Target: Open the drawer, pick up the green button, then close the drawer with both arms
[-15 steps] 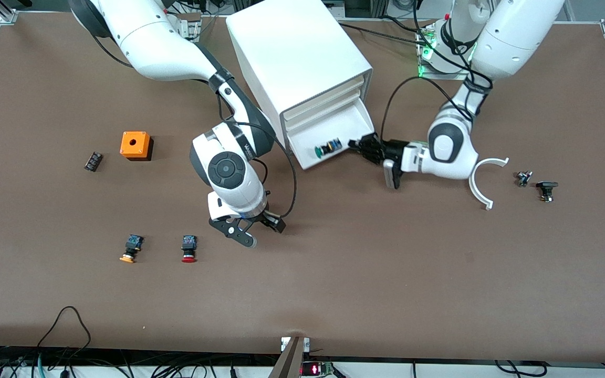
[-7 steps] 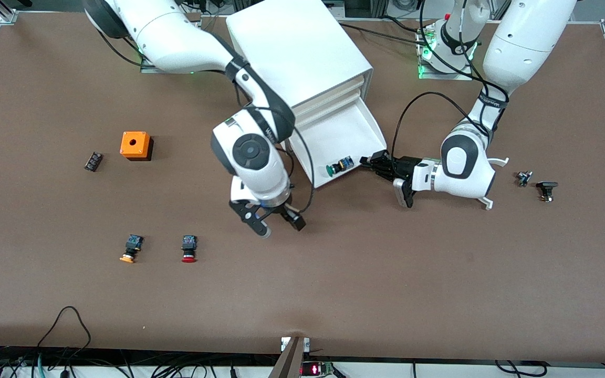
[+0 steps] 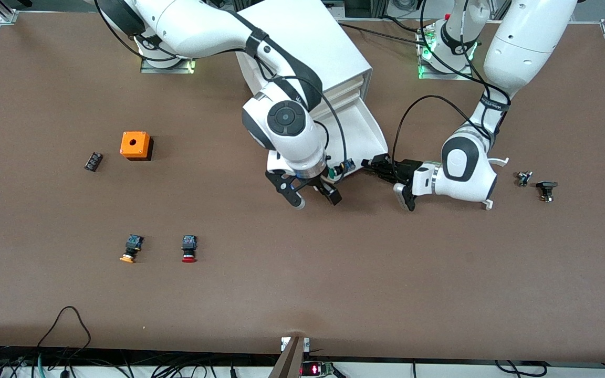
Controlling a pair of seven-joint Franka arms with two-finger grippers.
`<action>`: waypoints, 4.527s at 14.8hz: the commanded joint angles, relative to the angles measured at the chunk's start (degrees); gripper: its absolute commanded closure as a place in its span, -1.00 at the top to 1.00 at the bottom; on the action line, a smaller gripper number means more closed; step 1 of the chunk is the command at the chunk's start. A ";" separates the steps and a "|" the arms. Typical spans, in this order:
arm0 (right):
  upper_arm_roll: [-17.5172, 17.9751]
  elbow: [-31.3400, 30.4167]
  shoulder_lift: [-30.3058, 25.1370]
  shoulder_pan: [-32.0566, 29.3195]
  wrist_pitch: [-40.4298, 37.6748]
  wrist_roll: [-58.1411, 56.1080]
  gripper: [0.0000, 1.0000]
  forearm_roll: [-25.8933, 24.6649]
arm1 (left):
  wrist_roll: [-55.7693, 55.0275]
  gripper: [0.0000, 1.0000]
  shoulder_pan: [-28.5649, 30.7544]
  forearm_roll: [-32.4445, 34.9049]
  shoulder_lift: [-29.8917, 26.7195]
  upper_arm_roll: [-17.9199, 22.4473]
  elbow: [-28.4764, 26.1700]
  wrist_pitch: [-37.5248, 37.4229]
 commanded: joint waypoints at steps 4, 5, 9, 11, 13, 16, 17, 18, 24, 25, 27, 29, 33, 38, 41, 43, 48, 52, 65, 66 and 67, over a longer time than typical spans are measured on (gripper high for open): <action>1.49 1.88 1.07 3.68 -1.13 9.34 0.99 -0.10 | -8.71 1.00 2.74 9.14 -1.27 2.00 7.47 -9.61; 1.49 1.70 1.25 3.87 -1.13 9.70 0.99 -0.10 | -12.74 1.00 3.62 12.74 -1.44 2.00 10.72 -13.04; 1.49 0.12 2.13 5.00 -1.40 9.70 0.99 -0.28 | -26.99 1.00 4.07 24.71 -1.88 2.00 22.41 -23.42; 1.40 -0.50 2.91 5.45 -1.40 9.88 0.99 -0.28 | -32.62 1.00 4.07 28.23 -2.58 2.17 26.72 -27.20; 1.40 -0.67 3.62 5.97 -1.40 10.05 0.99 -0.28 | -36.32 1.00 4.68 32.01 -3.20 2.26 31.46 -31.34; 1.40 -0.67 4.06 6.24 -1.22 10.32 0.90 -0.28 | -40.19 1.00 5.12 37.72 -3.29 2.35 37.19 -35.65; 1.40 -0.67 4.23 6.33 -0.87 10.32 0.82 -0.28 | -41.95 1.00 5.12 39.57 -3.38 2.35 38.68 -36.88; 1.40 -0.67 4.58 6.68 -0.87 10.23 0.67 -0.37 | -43.18 1.00 5.12 41.07 -3.47 2.26 40.09 -37.67; 1.40 -0.59 4.59 7.03 -0.61 9.97 -1.00 -0.63 | -42.85 1.00 4.07 61.69 -6.54 1.04 46.86 -38.12; 1.40 -0.41 4.59 7.03 -0.61 9.79 -1.00 -0.63 | -42.84 1.00 3.72 64.00 -6.80 0.86 47.83 -37.77; 1.40 -0.15 4.15 7.03 -1.04 9.53 -1.00 -0.63 | -42.49 1.00 3.63 64.20 -6.81 1.20 50.98 -36.03; 1.14 0.29 3.71 7.03 -1.66 9.26 -1.00 -0.72 | -42.49 1.00 4.07 63.76 -6.72 1.21 51.53 -35.40; 1.22 2.22 2.66 6.86 -3.85 2.87 -1.00 -0.72 | -50.63 1.00 3.80 63.14 -6.81 1.21 51.27 -35.40; 0.70 2.58 2.04 5.02 -3.77 -11.54 -1.00 -0.81 | -67.17 1.00 3.80 58.23 -6.81 0.50 48.46 -34.87; 0.43 2.58 1.34 1.77 -4.38 -20.59 -1.00 -0.81 | -71.83 1.00 2.67 58.22 -8.99 -0.02 41.28 -27.43; 0.17 2.58 1.07 -1.30 -5.17 -28.14 -1.00 -0.81 | -75.52 1.00 2.57 58.13 -11.54 -1.33 34.43 -20.67; -0.18 2.14 0.98 -8.69 -6.76 -44.32 -1.00 -0.63 | -83.43 1.00 2.66 55.15 -16.82 -4.85 16.67 -3.26; -0.27 0.74 1.07 -15.01 -6.85 -56.10 -1.00 -0.81 | -93.43 1.00 2.57 55.23 -16.92 -9.85 8.57 9.66; -0.62 -5.77 5.29 -23.12 -1.05 -77.04 -1.00 -5.28 | -116.40 0.98 -8.06 67.45 -8.74 -11.89 -5.07 33.07; -0.62 -5.77 5.90 -23.12 -0.87 -77.05 -1.00 -5.55 | -116.58 0.98 -8.06 67.45 -8.65 -11.98 -5.07 32.98; -0.62 -5.77 6.43 -23.12 -0.78 -77.05 -1.00 -5.55 | -116.67 0.98 -8.24 67.45 -8.48 -11.98 -5.16 32.89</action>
